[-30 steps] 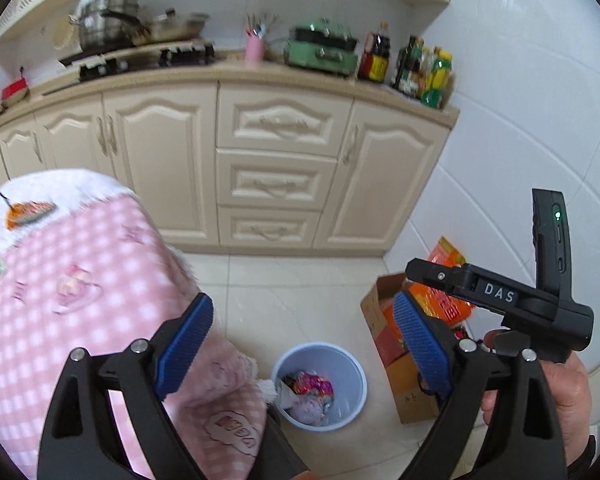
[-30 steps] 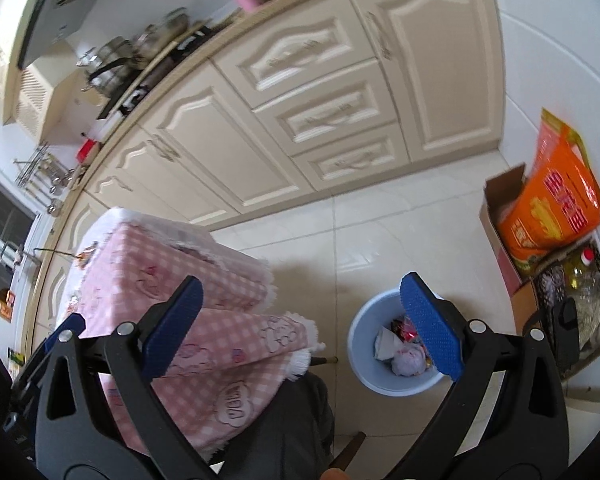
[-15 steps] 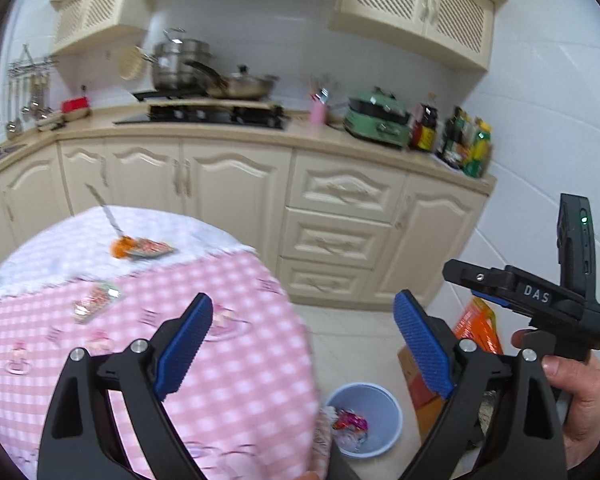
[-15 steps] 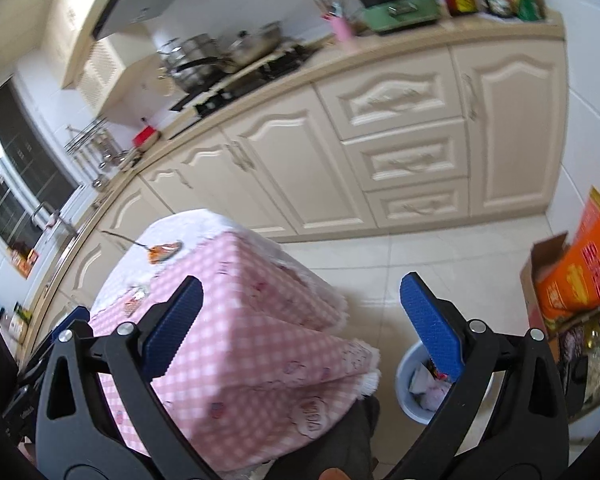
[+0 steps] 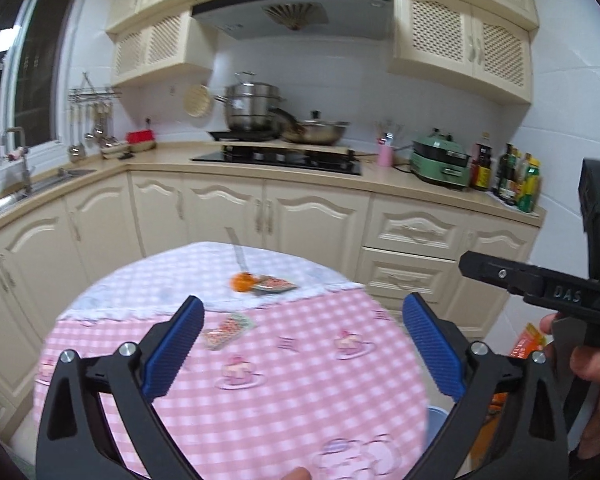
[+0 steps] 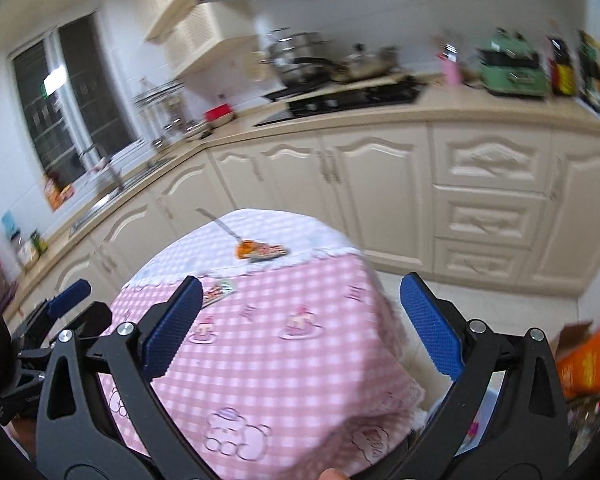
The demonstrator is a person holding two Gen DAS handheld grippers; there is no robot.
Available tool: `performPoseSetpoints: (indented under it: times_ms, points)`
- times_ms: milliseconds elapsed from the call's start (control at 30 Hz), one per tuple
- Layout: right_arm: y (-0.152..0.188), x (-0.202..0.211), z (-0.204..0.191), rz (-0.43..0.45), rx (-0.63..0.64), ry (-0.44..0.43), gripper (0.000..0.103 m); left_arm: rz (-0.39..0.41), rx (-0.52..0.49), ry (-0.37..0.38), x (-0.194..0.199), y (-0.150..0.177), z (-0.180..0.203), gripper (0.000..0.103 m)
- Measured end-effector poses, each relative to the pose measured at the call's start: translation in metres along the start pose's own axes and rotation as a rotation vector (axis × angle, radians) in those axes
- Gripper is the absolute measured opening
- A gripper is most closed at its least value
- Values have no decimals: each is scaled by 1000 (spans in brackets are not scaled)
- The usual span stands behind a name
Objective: Collect trash
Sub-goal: 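Move both tools back above the table, then grasp the red-white wrapper with the left gripper while the right grasps a small wrapper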
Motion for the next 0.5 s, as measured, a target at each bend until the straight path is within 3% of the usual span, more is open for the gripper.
performPoseSetpoints:
  times_ms: [233, 500]
  points:
    - [8, -46, -42, -54, 88, -49, 97, -61, 45, -84, -17, 18, -60, 98]
    - [23, -114, -37, -147, 83, -40, 97, -219, -4, -52, -94, 48, -83, 98]
Point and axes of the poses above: each gripper's, at about its wrist camera, not at the fingertips, and x roughly against the way its jaws point, z to its right, y to its underside, the point moved 3 cm from there along -x, roughly the way its jaws point, and after that the axes turned 5 degrees about z, right-handed, at the moved point
